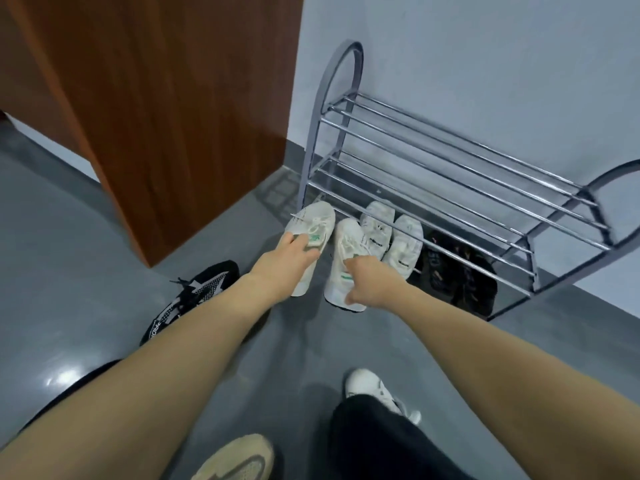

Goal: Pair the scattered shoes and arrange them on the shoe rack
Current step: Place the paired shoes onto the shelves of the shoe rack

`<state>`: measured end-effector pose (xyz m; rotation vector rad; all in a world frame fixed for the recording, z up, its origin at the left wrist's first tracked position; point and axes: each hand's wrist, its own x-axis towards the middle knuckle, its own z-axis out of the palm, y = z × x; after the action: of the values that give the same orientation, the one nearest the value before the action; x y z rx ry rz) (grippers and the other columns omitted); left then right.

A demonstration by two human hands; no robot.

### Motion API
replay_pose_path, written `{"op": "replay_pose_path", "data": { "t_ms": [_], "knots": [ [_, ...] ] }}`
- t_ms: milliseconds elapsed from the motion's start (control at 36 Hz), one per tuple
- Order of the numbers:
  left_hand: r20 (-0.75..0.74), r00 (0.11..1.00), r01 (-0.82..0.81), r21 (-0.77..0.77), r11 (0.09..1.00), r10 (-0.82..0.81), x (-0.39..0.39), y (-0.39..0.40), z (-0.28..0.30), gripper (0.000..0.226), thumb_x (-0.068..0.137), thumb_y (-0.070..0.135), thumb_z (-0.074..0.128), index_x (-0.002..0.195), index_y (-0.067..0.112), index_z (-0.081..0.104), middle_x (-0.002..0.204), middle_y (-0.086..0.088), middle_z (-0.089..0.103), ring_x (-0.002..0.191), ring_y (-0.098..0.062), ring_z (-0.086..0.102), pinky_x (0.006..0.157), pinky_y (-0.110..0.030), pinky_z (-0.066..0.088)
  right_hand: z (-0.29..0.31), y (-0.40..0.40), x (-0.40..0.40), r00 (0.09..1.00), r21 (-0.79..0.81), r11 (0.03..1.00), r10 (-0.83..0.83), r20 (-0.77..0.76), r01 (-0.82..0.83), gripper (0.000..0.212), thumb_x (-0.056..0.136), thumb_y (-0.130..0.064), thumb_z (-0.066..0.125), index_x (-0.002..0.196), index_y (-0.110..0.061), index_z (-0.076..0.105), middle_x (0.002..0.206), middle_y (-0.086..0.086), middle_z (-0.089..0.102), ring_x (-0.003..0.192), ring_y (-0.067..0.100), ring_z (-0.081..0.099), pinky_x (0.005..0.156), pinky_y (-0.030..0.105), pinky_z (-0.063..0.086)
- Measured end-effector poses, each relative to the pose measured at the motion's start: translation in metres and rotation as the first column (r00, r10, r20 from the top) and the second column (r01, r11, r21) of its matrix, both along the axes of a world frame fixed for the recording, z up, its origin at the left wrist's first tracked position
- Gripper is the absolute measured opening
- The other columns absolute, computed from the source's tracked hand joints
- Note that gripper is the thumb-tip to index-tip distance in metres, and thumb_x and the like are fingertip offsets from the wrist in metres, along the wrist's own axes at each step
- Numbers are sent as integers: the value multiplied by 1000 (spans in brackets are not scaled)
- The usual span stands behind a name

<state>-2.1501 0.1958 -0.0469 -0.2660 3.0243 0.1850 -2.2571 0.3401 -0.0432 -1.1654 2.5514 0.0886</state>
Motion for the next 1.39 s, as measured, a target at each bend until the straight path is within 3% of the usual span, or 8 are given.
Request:
{"op": "replay_pose_path", "data": {
  "t_ms": [333, 611, 833, 944, 1056, 1194, 1278, 1389],
  "knots": [
    [-27, 999, -39, 6, 999, 39, -92, -14, -64, 57, 76, -10, 54, 125, 14, 39, 125, -6, 32, 116, -25, 30, 52, -29, 35, -84, -23, -78, 999, -329, 943, 48, 7, -43, 46, 71, 3, 54, 62, -23, 17, 71, 1, 34, 70, 24, 38, 61, 32, 26],
    [-13, 1000, -24, -63, 998, 23, -163, -43, -83, 56, 74, -8, 57, 124, 13, 41, 126, -5, 32, 117, -23, 30, 46, -23, 26, -128, -55, -135, 1000, -516, 857, -11, 3, 11, 31, 60, 9, 56, 72, -11, 35, 78, 6, 39, 71, 24, 37, 63, 34, 25],
    [19, 1000, -2, -53, 999, 3, -212, -58, -94, 59, 75, -10, 54, 127, 13, 40, 126, -6, 31, 118, -24, 30, 58, -26, 37, -137, -75, -170, 995, -545, 834, -100, 5, 86, 33, 58, 6, 58, 76, -12, 38, 84, 17, 54, 77, 35, 48, 65, 35, 29],
    [44, 999, 11, -74, 997, -8, -229, -55, -103, 64, 81, -7, 52, 138, 14, 32, 135, -6, 28, 125, -24, 27, 64, -24, 37, -133, -81, -185, 988, -449, 880, -150, 46, 154, 36, 70, -1, 56, 105, -7, 51, 99, 15, 59, 97, 36, 53, 81, 35, 38],
    [65, 997, -31, -87, 996, 36, -231, -56, -120, 54, 84, 0, 54, 134, 13, 36, 138, -6, 28, 124, -23, 29, 65, -23, 35, -138, -85, -185, 986, -363, 917, -161, 44, 166, 49, 75, -10, 55, 123, -16, 45, 134, 11, 39, 130, 34, 31, 101, 41, 31],
    [19, 994, -108, 9, 994, 108, -229, -60, -131, 50, 81, 2, 57, 127, 17, 43, 127, -5, 31, 118, -23, 30, 67, -25, 39, -140, -84, -183, 983, -237, 954, -178, 54, 185, 65, 78, -17, 59, 136, -17, 29, 146, 14, 25, 141, 34, 12, 115, 52, 14],
    [8, 993, -114, 7, 993, 114, -225, -64, -136, 62, 75, 9, 61, 132, 21, 39, 127, -4, 30, 121, -24, 28, 86, -27, 38, -142, -85, -184, 994, -182, 977, -108, 4, 107, 72, 79, -19, 64, 138, -10, 24, 143, 15, 28, 136, 37, 25, 111, 49, 20],
    [99, 986, -128, -52, 990, 132, -233, -63, -142, 77, 77, 14, 64, 142, 21, 23, 147, -7, 15, 141, -35, 4, 119, -41, 10, -149, -89, -190, 989, -305, 942, -145, 8, 140, 60, 80, -26, 68, 127, -9, 35, 136, 12, 39, 126, 33, 41, 102, 44, 35]
  ]
}}
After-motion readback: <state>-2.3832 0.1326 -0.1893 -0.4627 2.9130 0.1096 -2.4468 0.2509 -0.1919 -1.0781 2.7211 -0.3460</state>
